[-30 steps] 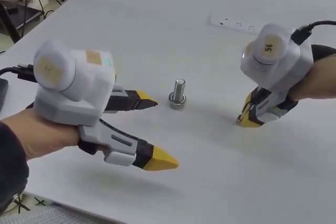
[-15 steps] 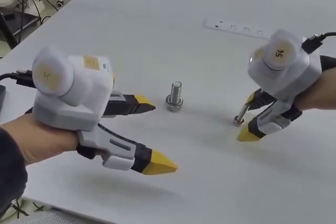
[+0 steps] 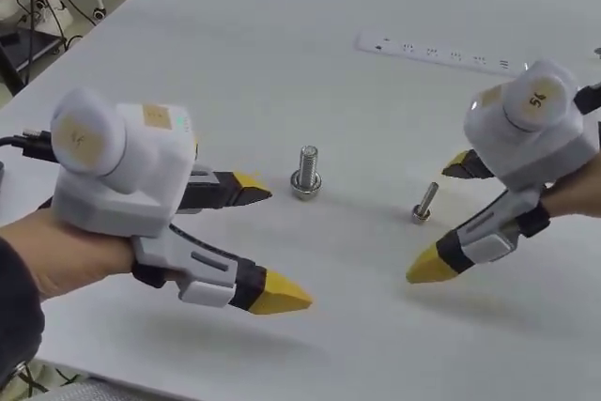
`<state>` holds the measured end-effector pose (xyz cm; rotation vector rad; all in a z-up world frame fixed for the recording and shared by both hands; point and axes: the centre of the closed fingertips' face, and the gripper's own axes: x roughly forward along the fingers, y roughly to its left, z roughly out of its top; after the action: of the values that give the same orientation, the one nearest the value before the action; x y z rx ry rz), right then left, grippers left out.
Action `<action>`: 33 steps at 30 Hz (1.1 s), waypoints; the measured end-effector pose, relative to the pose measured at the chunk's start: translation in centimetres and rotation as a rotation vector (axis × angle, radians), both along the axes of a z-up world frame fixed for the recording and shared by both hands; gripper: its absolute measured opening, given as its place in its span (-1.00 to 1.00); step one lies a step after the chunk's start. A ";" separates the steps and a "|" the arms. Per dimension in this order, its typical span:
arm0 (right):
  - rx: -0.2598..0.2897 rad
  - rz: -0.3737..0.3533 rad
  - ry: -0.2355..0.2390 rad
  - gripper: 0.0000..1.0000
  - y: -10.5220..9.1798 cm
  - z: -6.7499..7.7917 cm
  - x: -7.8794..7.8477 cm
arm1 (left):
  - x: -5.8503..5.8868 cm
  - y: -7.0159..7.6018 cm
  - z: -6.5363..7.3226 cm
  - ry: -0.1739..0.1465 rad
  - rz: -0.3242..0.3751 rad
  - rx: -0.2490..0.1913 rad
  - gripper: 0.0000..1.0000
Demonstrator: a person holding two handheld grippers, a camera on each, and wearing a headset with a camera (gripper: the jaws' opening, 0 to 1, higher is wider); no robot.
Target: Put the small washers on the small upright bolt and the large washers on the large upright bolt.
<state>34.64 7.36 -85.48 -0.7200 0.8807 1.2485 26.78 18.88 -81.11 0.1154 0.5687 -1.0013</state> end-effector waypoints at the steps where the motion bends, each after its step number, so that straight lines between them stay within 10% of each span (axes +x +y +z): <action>1: -0.001 0.002 -0.001 1.00 -0.1 0.0 -0.1 | 0.0 0.0 0.0 -0.001 0.000 0.000 0.54; 33: 0.149 -0.128 -0.061 1.00 -1.6 2.4 -3.1 | -0.1 1.8 0.7 -0.015 0.111 -0.008 0.98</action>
<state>31.55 5.79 -83.04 -0.5717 0.7633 1.1591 26.72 20.70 -80.36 0.0829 0.5516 -0.8945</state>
